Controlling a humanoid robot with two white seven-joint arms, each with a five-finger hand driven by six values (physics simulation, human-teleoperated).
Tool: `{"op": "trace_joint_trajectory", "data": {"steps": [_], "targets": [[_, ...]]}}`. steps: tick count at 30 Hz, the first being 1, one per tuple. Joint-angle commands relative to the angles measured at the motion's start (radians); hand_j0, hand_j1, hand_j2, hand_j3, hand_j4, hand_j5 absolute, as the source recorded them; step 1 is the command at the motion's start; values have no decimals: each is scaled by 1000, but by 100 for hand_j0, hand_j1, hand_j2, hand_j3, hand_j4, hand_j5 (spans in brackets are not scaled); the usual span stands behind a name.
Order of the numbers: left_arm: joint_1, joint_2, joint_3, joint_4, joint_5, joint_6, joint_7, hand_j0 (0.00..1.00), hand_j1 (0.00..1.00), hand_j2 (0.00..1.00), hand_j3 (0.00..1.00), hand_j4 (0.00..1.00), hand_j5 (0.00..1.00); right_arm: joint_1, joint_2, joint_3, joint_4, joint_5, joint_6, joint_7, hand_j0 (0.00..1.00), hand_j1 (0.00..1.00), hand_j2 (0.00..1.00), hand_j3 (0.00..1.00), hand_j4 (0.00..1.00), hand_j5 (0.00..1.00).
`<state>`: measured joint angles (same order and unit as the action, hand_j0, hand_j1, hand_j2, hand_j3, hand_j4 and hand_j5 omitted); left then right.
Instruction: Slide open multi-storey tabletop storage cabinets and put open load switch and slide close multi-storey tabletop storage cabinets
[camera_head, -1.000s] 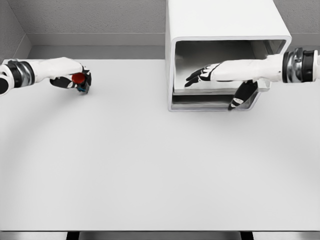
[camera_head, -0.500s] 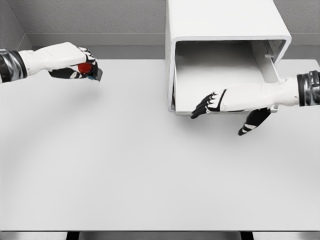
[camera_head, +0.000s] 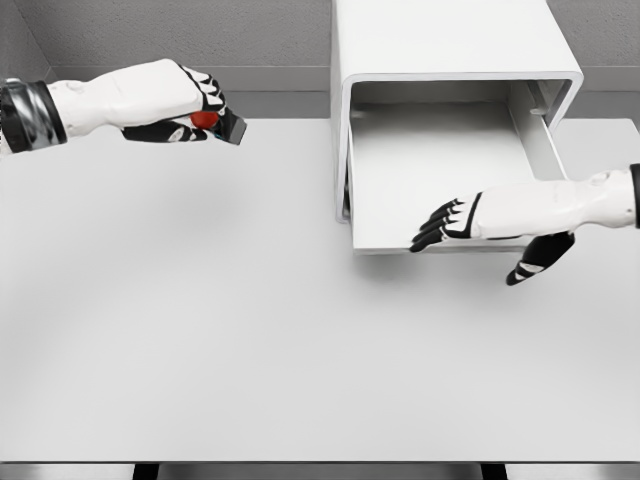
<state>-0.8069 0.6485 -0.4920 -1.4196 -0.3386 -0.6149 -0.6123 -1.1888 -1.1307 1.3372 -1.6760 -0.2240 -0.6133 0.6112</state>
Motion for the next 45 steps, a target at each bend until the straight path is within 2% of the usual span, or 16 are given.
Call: {"op": "trace_joint_trajectory", "data": {"steps": [1,9,23,30,45], "targets": [[0,-26,0,-19,9,4,1,46,46,46,46,46,46,0,-9,7,-4,-6,2,0,100,100,100,100,100,100],[2,-96,0,-99,9,4,1,46,46,46,46,46,46,0,-27,8,-1,-41,2,0,100,100,100,100,100,100],[-25,-164,1,-117,23,4,1,46,46,46,46,46,46,0,-29,14,-11,-64,2,0,100,100,100,100,100,100],[-20,-245,-20,-136,12,4,1,46,46,46,46,46,46,0,-29,16,-14,-64,2,0,100,100,100,100,100,100],[-15,-230,-25,-160,23,4,1,46,46,46,46,46,46,-2,-37,17,-14,-64,2,0,100,100,100,100,100,100]]}}
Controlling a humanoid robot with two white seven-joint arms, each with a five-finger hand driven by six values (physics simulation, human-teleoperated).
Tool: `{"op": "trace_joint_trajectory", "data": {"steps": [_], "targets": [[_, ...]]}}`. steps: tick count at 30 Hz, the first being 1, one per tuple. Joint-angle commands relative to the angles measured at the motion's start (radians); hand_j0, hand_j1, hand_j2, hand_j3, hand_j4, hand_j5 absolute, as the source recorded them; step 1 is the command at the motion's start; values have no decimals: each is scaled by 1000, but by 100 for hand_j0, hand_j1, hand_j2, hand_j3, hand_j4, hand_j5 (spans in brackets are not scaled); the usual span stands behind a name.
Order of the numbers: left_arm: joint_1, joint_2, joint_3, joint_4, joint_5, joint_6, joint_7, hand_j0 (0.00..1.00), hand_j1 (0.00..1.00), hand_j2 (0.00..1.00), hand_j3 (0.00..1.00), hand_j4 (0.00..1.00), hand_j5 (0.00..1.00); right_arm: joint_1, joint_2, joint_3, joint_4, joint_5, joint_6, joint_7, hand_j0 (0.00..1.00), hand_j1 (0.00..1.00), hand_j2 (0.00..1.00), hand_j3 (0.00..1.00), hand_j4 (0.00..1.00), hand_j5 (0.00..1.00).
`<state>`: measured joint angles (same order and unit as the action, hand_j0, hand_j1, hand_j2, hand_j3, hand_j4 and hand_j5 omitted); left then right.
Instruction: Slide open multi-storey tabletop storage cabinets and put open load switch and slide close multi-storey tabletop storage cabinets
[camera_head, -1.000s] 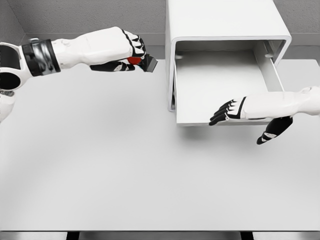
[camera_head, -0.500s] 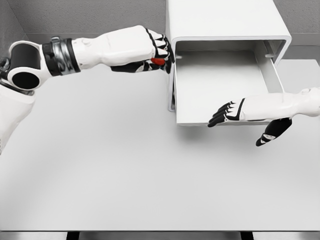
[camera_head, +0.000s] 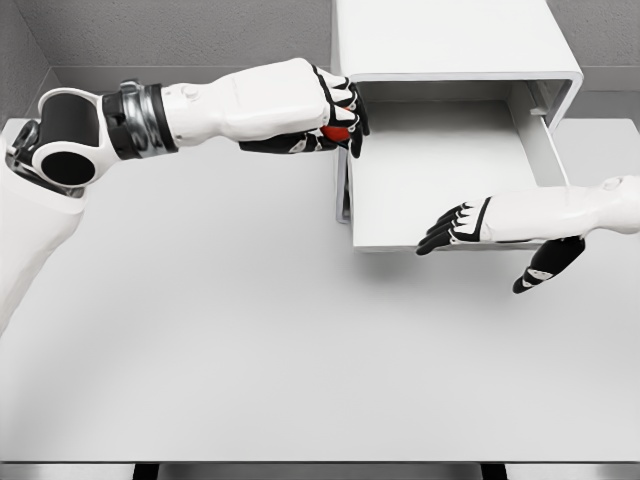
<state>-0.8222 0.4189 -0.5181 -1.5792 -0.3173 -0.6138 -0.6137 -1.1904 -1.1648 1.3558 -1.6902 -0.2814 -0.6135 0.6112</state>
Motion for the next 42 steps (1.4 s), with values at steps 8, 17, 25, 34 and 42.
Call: {"op": "trace_joint_trajectory", "data": {"steps": [8,17,25,34,42], "targets": [[6,-15,-11,-64,30,3,3,46,46,46,46,46,46,-2,-10,-1,1,-7,3,0,100,100,100,100,100,100],[5,-97,-57,-8,7,3,3,46,46,46,46,46,46,2,-27,-1,1,-5,3,0,100,100,100,100,100,100],[-2,-199,-97,108,-17,3,3,46,46,46,46,46,46,-2,-52,-1,-2,-5,3,0,100,100,100,100,100,100],[-31,-223,-96,234,-43,3,3,46,46,46,46,46,46,-2,-76,8,-2,-5,3,0,100,100,100,100,100,100],[-29,-241,-102,219,-28,3,3,80,80,80,80,80,80,-8,-82,3,-2,-10,3,0,100,100,100,100,100,100]]}}
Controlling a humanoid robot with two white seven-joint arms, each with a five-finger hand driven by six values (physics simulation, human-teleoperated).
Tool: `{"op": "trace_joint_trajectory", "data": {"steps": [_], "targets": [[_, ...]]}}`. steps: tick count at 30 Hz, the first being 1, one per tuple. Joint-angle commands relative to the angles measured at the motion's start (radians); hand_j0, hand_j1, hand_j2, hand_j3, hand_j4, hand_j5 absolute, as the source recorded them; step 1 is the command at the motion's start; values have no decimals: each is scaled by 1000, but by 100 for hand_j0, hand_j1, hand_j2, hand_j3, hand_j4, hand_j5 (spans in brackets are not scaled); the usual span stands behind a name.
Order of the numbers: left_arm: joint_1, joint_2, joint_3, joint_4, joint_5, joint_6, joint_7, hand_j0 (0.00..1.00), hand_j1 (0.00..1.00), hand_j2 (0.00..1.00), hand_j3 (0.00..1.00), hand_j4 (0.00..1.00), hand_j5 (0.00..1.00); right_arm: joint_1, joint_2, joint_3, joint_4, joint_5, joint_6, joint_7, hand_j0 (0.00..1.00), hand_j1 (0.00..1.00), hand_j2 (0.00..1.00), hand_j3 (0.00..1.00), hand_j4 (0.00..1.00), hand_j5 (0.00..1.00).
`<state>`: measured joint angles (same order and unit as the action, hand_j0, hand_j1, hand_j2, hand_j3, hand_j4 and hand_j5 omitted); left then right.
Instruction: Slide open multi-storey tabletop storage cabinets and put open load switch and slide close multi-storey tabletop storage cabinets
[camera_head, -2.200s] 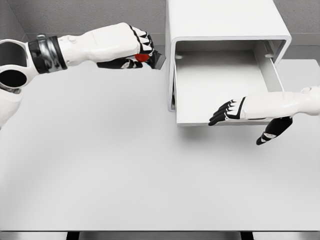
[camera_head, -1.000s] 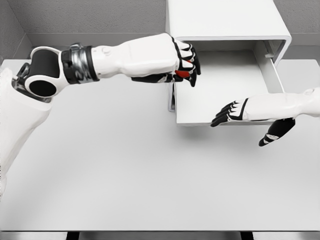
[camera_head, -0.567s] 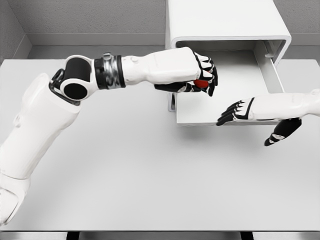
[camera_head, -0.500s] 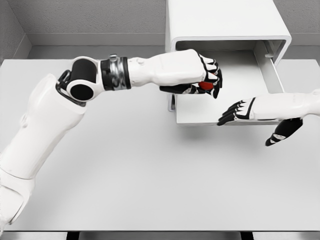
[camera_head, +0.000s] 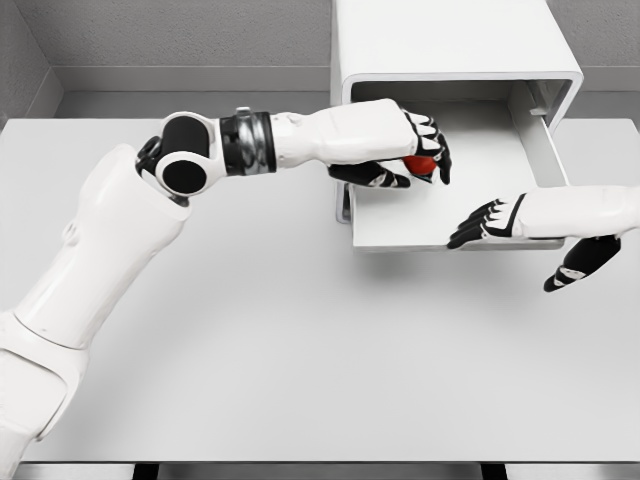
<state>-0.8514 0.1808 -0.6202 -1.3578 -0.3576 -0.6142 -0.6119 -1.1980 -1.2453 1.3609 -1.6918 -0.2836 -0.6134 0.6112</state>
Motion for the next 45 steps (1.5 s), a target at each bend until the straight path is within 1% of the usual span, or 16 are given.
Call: {"op": "trace_joint_trajectory", "data": {"steps": [1,8,13,14,15,16,18,20,21,22,25,28,32,35,37,45], "targets": [[0,-4,2,-3,14,3,1,89,89,89,89,89,89,0,-2,-2,0,-8,3,0,100,100,100,100,100,100],[-17,-4,4,-18,31,3,14,90,90,90,90,90,90,0,-2,-2,0,-8,3,0,100,100,100,100,100,100],[-25,19,0,-46,104,3,12,90,90,90,90,90,90,0,-2,-2,0,-8,3,0,100,100,100,100,100,100],[-26,68,-3,-76,166,3,12,91,91,91,91,91,91,0,-2,-2,0,-8,3,0,100,100,100,100,100,100],[-28,141,-55,-155,282,3,12,96,96,96,96,96,96,0,-5,-2,0,-8,3,0,100,100,100,100,100,100],[-28,239,-75,-234,388,3,12,99,99,99,99,99,99,0,-8,-2,0,-8,3,0,100,100,100,100,100,100],[-20,437,-82,-369,528,3,11,100,100,100,100,100,100,0,-13,-2,0,-8,3,0,100,100,100,100,100,100],[-14,663,-98,-389,608,3,11,100,100,100,100,100,100,0,-16,-3,0,-8,3,0,100,100,100,100,100,100],[-6,745,-99,-383,608,3,11,100,100,100,100,100,100,-2,-16,-6,0,-9,3,0,100,100,100,100,100,100],[35,813,-93,-365,600,3,6,100,100,100,100,100,100,-3,-16,-8,0,-25,3,0,100,100,100,100,100,100],[37,801,-99,-337,583,3,8,100,100,100,100,100,100,-5,-16,-16,0,-25,3,0,100,100,100,100,100,100],[49,810,-85,-222,470,3,9,100,100,100,100,100,100,-5,-2,-29,0,-25,3,-16,100,100,100,100,100,100],[55,818,-87,-116,453,3,6,100,100,100,100,100,100,-3,1,-55,1,-23,3,-18,100,100,100,100,100,100],[57,818,-89,-115,450,3,6,100,100,100,100,100,100,8,4,-60,1,-20,3,-16,100,100,100,100,100,100],[55,819,-84,-104,407,3,6,100,100,100,100,100,100,9,18,-60,1,-20,3,-16,100,100,100,100,100,100],[57,825,-82,-104,408,3,6,100,100,100,100,100,100,14,63,-71,17,34,3,-16,100,100,100,100,100,100]]}}
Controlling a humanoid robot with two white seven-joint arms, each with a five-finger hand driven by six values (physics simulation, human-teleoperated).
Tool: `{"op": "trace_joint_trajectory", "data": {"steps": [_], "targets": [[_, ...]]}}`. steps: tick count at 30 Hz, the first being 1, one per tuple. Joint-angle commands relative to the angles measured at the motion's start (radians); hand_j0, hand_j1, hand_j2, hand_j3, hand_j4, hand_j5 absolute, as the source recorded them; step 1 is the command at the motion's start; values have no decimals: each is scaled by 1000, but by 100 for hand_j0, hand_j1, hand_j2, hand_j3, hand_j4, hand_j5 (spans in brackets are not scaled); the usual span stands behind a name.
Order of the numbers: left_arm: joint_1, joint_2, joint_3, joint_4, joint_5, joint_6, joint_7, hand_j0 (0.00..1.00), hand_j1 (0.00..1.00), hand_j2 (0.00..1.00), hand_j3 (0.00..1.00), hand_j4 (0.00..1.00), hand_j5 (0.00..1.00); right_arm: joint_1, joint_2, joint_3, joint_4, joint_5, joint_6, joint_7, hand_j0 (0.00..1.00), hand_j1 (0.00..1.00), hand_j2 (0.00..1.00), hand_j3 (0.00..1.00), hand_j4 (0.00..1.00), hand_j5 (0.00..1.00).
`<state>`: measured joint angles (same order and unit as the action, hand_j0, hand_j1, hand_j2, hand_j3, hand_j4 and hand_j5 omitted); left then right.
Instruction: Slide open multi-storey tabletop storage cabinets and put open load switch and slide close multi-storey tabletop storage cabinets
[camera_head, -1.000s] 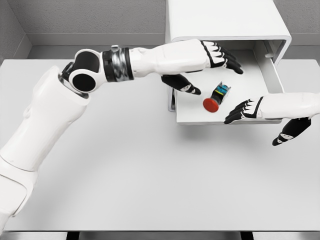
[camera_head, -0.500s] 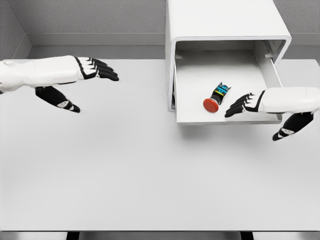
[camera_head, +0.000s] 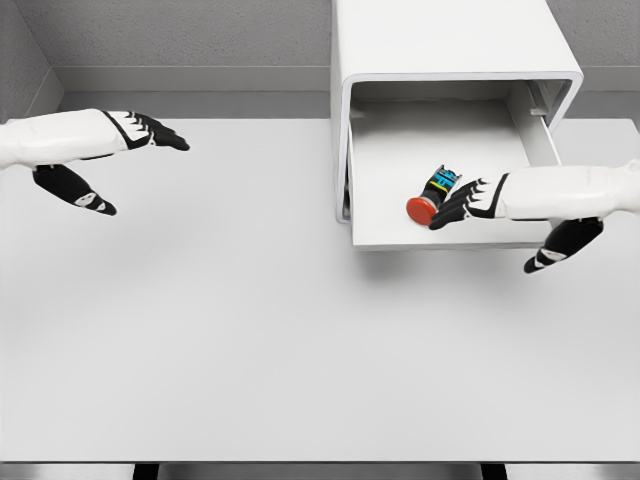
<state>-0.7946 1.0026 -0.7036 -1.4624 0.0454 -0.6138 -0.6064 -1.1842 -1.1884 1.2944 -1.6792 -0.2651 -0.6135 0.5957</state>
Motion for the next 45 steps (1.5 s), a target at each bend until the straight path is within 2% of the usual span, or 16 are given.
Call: {"op": "trace_joint_trajectory", "data": {"steps": [1,10,20,27,29,32,34,36,43,45], "targets": [[0,4,1,-1,5,3,0,100,100,100,100,100,100,0,7,-4,19,26,3,-1,100,100,100,100,100,100],[28,2,3,-12,5,3,0,100,100,100,100,100,100,6,18,-6,47,64,3,-1,100,100,100,100,100,100],[29,1,1,-12,5,3,0,100,100,100,100,100,100,6,78,-15,167,86,3,-1,100,100,100,100,100,100],[43,2,1,-9,2,3,0,100,100,100,100,100,100,-6,185,-46,309,101,3,-1,100,100,100,100,100,100],[43,2,1,-10,2,3,0,100,100,100,100,100,100,-8,197,-58,348,101,3,-1,100,100,100,100,100,100],[46,1,1,-9,1,3,0,100,100,100,100,100,100,-11,228,-67,358,103,3,-1,100,100,100,100,100,100],[48,2,9,-7,1,3,2,100,100,100,100,100,100,-9,220,-67,334,103,3,-1,100,100,100,100,100,100],[49,2,13,-7,1,3,0,100,100,100,100,100,100,-5,207,-67,277,103,3,-1,100,100,100,100,100,100],[48,2,13,-9,1,3,0,100,100,100,100,100,100,9,72,-73,76,103,3,-1,100,100,100,100,100,100],[48,2,15,-7,1,3,0,100,100,100,100,100,100,23,73,-69,72,104,3,-1,100,100,100,100,100,100]]}}
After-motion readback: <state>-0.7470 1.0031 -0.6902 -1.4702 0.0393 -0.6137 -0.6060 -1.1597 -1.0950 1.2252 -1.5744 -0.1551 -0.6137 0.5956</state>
